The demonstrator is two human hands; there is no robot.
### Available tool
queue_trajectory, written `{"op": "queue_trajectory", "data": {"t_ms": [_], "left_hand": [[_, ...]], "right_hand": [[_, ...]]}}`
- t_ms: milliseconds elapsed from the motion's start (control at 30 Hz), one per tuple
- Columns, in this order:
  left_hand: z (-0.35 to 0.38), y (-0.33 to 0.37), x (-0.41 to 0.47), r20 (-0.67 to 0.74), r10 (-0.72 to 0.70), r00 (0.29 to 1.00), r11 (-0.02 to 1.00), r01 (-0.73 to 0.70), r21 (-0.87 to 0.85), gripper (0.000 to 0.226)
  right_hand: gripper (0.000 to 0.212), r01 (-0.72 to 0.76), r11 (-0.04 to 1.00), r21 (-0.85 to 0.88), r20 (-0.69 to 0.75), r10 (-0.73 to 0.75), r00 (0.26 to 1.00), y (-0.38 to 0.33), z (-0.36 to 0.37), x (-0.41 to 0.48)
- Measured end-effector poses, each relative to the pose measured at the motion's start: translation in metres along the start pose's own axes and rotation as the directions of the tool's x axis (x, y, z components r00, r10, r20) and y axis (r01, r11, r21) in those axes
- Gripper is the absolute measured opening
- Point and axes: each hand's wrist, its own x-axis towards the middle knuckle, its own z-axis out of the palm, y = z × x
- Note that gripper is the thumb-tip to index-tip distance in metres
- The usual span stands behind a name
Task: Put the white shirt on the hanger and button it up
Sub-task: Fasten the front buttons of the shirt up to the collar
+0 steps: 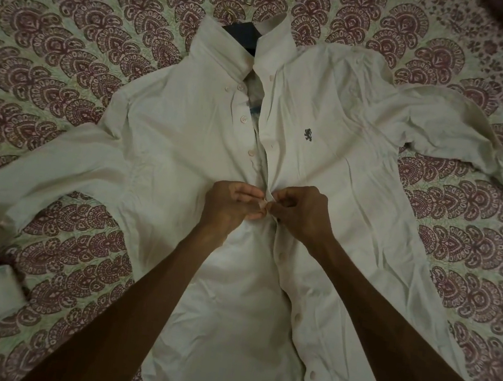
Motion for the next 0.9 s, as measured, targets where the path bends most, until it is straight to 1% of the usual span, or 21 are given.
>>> {"op": "queue_trajectory", "data": {"t_ms": [133, 233, 333, 400, 500, 533, 567, 600, 633, 700, 733, 800, 900], "left_hand": [[0.006, -0.001, -0.002, -0.075, -0.011, 0.997, 1.0, 0.011, 0.005, 0.019], [0.008, 0.0, -0.004, -0.096, -0.027, 0.995, 0.999, 0.024, -0.04, 0.019], [0.008, 0.001, -0.004, -0.103, -0.036, 0.994, 0.999, 0.032, -0.038, 0.019], [0.009, 0.002, -0.005, -0.105, -0.04, 0.994, 0.999, 0.037, -0.03, 0.02], [0.011, 0.001, -0.007, -0.122, -0.032, 0.992, 0.999, 0.03, -0.022, 0.02], [0.011, 0.001, -0.008, -0.128, -0.029, 0.991, 0.999, 0.026, -0.024, 0.019], [0.011, 0.001, -0.009, -0.133, -0.024, 0.991, 1.0, 0.021, -0.024, 0.019], [0.012, 0.001, -0.009, -0.14, -0.018, 0.99, 1.0, 0.016, -0.02, 0.02], [0.012, 0.0, -0.01, -0.147, -0.013, 0.989, 1.0, 0.012, -0.012, 0.02], [0.014, 0.001, -0.01, -0.154, -0.009, 0.988, 1.0, 0.01, 0.004, 0.02], [0.014, 0.001, -0.009, -0.155, -0.008, 0.988, 1.0, 0.011, 0.016, 0.019], [0.013, 0.002, -0.008, -0.141, 0.005, 0.99, 0.998, 0.003, 0.059, 0.018], [0.013, 0.004, -0.006, -0.126, 0.038, 0.991, 0.99, -0.02, 0.142, 0.017]], "right_hand": [[0.013, -0.124, 0.977, 0.171, 0.098, 0.108, 0.989, -0.001, -0.008, 0.0], [0.016, -0.177, 0.953, 0.245, 0.148, 0.143, 0.978, -0.001, -0.012, 0.0], [0.018, -0.2, 0.94, 0.274, 0.184, 0.153, 0.971, -0.002, -0.015, -0.002], [0.017, -0.197, 0.951, 0.24, 0.192, 0.152, 0.969, -0.002, -0.016, 0.0], [0.005, -0.113, 0.992, 0.06, 0.161, 0.102, 0.982, -0.006, -0.013, 0.006], [0.007, -0.072, 0.997, 0.001, 0.153, 0.071, 0.986, -0.008, -0.012, 0.007], [0.014, -0.046, 0.998, -0.039, 0.151, 0.051, 0.987, -0.009, -0.011, 0.008], [0.016, -0.036, 0.997, -0.065, 0.157, 0.046, 0.986, -0.01, -0.012, 0.009], [0.013, -0.035, 0.997, -0.066, 0.168, 0.046, 0.985, -0.01, -0.012, 0.009], [0.007, -0.063, 0.998, -0.001, 0.194, 0.062, 0.979, -0.006, -0.013, 0.007], [0.01, -0.1, 0.993, 0.061, 0.203, 0.085, 0.975, -0.003, -0.014, 0.005], [0.01, -0.175, 0.966, 0.192, 0.221, 0.131, 0.966, 0.002, -0.016, 0.001], [0.012, -0.208, 0.917, 0.342, 0.241, 0.128, 0.962, 0.006, -0.016, -0.004]]}}
